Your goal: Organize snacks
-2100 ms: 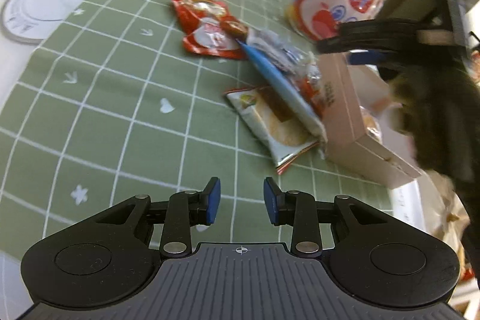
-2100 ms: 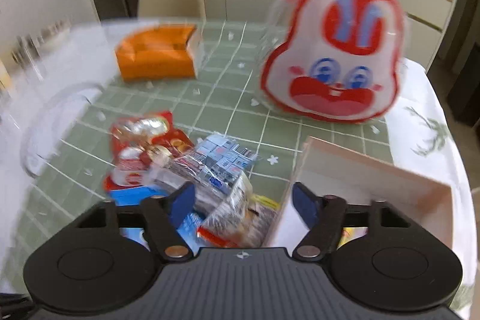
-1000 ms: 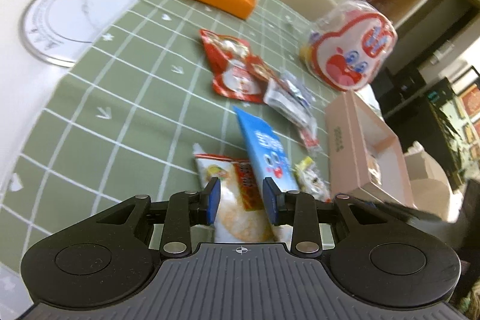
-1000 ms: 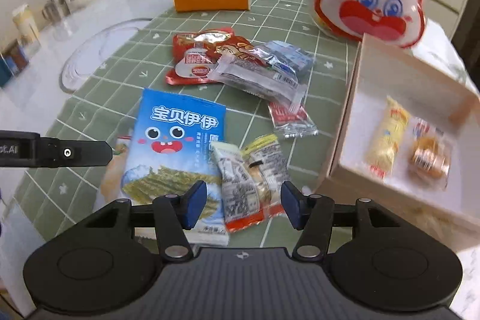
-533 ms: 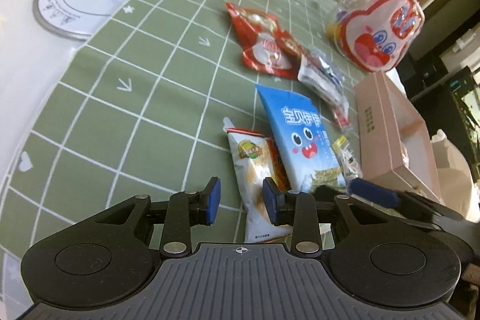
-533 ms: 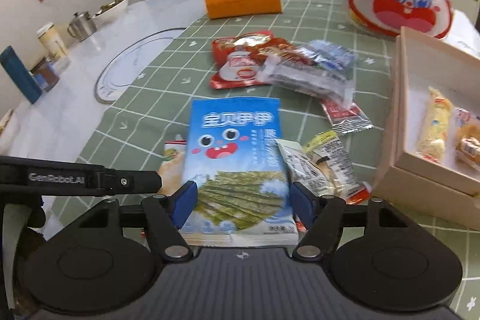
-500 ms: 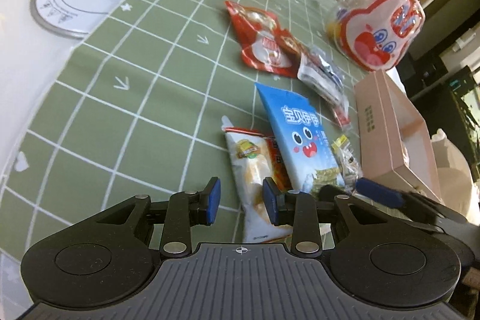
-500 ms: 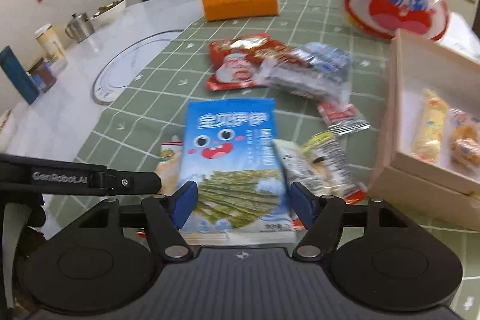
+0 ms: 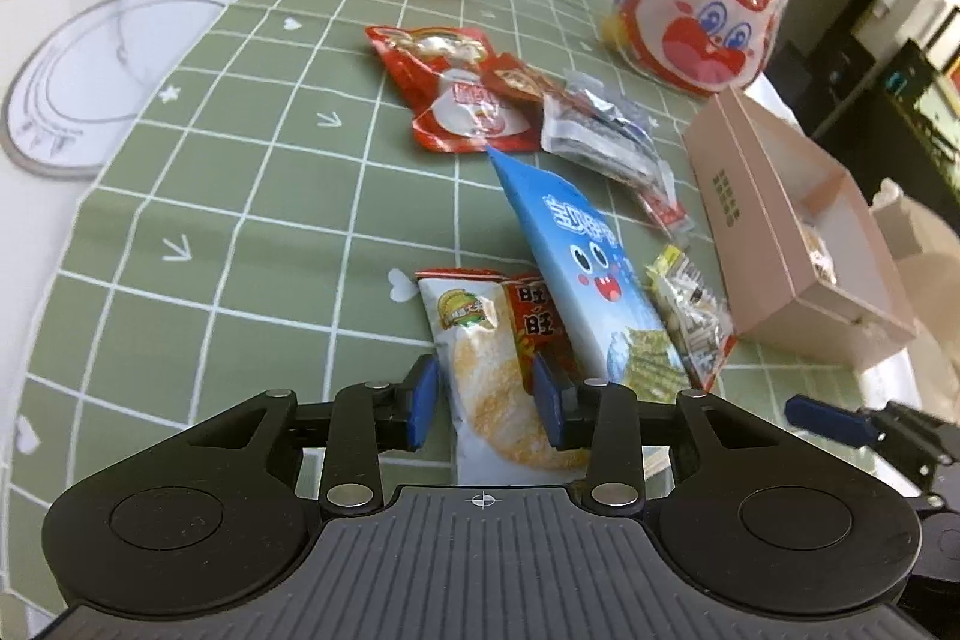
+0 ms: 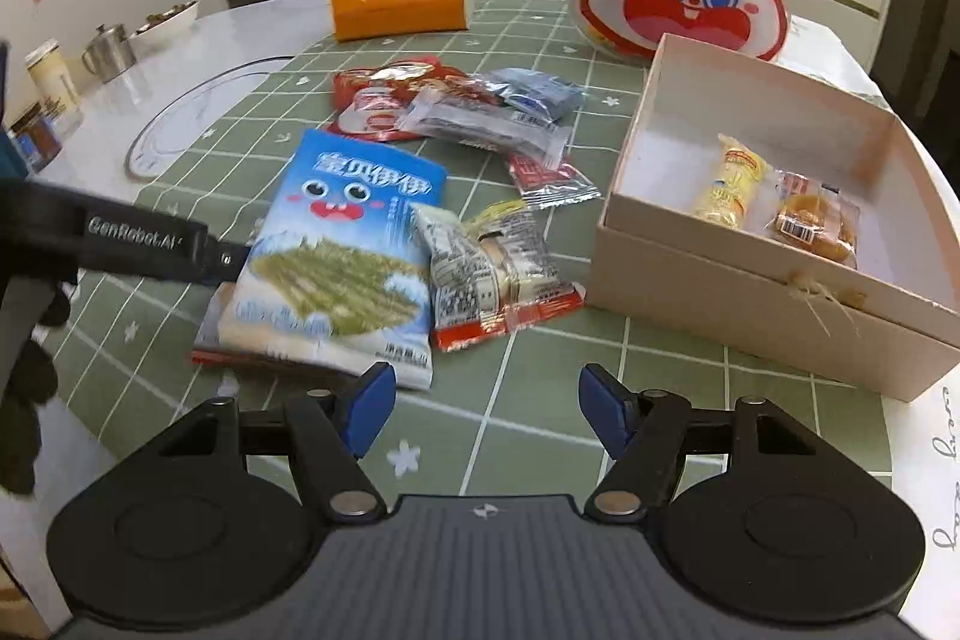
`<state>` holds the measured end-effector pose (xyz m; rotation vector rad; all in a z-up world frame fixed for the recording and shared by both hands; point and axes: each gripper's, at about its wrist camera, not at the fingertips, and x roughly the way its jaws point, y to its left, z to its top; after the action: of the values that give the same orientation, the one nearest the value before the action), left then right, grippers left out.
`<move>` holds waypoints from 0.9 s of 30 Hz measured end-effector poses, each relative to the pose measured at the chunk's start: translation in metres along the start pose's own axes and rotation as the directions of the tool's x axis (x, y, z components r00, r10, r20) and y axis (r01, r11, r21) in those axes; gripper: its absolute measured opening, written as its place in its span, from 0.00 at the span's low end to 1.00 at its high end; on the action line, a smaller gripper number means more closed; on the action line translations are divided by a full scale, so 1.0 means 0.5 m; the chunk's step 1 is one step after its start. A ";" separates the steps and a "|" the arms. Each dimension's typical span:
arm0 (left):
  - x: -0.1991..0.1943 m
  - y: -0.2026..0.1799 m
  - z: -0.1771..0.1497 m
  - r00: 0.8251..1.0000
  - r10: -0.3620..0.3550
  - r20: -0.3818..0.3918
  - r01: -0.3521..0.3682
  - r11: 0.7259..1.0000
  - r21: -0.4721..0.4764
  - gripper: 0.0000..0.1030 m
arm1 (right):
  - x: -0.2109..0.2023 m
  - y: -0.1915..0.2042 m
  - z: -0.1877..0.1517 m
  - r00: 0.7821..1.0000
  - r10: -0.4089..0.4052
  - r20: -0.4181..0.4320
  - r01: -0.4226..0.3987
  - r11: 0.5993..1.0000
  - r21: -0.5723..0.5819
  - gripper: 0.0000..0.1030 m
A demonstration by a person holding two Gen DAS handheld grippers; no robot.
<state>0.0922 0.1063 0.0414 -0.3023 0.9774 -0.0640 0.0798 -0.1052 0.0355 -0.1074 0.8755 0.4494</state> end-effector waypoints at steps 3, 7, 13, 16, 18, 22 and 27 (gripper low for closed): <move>-0.012 0.003 -0.003 0.999 0.044 0.007 -0.044 0.999 0.020 0.39 | -0.009 0.013 0.003 0.999 0.028 0.034 -0.028 0.999 -0.021 0.67; -0.043 0.024 0.008 0.999 0.021 0.029 -0.020 0.999 -0.044 0.34 | 0.001 0.028 0.019 0.993 -0.059 0.099 0.064 0.997 -0.047 0.67; -0.056 0.008 0.032 0.992 -0.120 0.046 0.125 0.983 -0.131 0.34 | 0.066 0.015 0.053 0.993 -0.049 0.110 0.050 0.999 -0.012 0.67; -0.030 -0.032 0.038 1.000 -0.012 0.006 0.013 0.998 -0.066 0.34 | 0.099 0.014 0.063 0.991 -0.071 0.117 0.075 0.997 -0.025 0.67; -0.013 -0.047 0.037 1.000 0.020 -0.022 -0.021 0.999 -0.045 0.34 | 0.103 0.008 0.064 0.991 -0.055 0.125 0.058 0.998 -0.019 0.67; 0.001 -0.066 0.032 0.999 0.034 -0.039 -0.035 0.999 -0.023 0.34 | 0.082 -0.011 0.050 0.994 -0.001 0.106 0.002 1.000 -0.005 0.52; 0.012 -0.098 0.029 0.998 0.062 -0.033 -0.061 0.998 0.010 0.34 | 0.036 -0.021 -0.001 0.996 0.004 0.087 0.001 0.998 -0.057 0.52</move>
<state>0.1114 0.0614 0.0577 -0.2636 1.0185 -0.0173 0.0938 -0.1088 0.0203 -0.1387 0.7770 0.4768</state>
